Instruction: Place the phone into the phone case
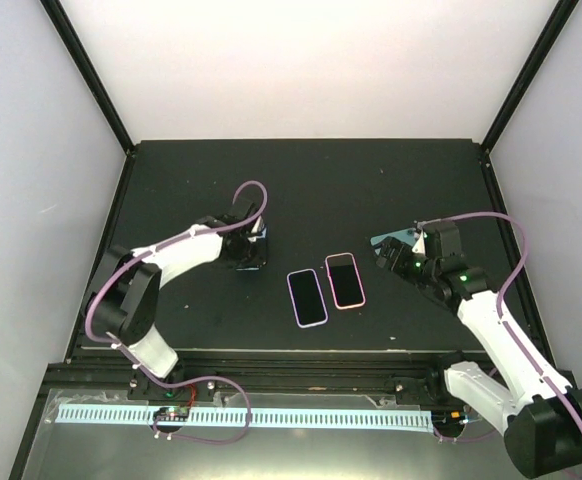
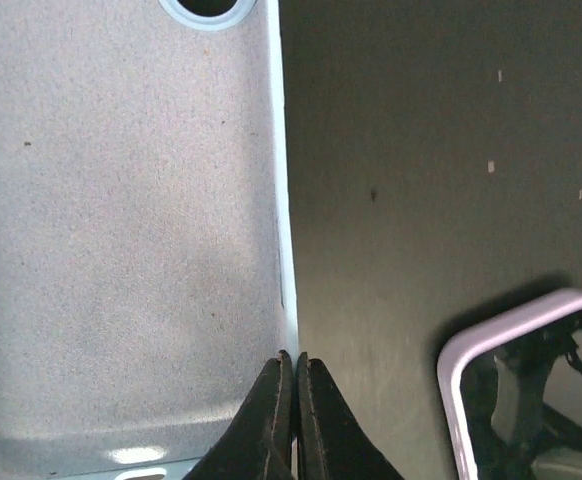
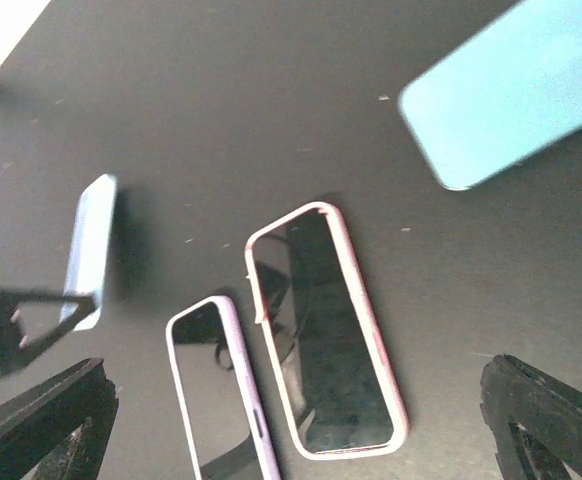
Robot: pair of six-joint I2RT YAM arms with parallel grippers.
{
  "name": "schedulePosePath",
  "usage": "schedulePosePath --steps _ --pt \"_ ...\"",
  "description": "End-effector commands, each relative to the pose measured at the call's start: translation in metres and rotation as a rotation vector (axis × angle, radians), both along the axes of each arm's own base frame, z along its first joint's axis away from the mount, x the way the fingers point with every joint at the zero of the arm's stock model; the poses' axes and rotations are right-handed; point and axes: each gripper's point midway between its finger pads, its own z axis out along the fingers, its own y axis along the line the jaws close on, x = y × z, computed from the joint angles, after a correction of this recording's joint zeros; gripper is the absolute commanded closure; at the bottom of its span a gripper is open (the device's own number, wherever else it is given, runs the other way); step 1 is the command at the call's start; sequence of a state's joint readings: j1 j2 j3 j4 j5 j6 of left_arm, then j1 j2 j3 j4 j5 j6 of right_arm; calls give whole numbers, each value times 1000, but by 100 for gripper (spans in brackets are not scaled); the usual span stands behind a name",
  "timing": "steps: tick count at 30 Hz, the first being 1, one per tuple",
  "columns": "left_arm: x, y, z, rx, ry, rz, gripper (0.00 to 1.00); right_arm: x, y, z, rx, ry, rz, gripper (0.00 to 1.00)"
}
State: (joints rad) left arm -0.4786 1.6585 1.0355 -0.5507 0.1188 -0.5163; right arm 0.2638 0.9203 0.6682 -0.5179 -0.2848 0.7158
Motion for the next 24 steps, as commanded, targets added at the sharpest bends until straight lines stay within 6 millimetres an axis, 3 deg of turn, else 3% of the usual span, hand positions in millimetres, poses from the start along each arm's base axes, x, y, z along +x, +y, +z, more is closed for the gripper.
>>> schedulePosePath --steps 1,7,13,19,24 --pt "-13 -12 18 -64 -54 21 99 6 -30 -9 -97 82 -195 0" --pt "-45 -17 7 -86 -34 43 99 10 -55 -20 -192 161 -345 1" --pt "-59 -22 -5 -108 -21 52 98 26 -73 -18 -225 129 -474 2" --pt "-70 -33 -8 -154 -9 44 97 47 -68 -8 -233 121 -463 0" --pt "-72 -43 3 -222 -28 30 85 61 -65 -15 -280 197 -445 0"
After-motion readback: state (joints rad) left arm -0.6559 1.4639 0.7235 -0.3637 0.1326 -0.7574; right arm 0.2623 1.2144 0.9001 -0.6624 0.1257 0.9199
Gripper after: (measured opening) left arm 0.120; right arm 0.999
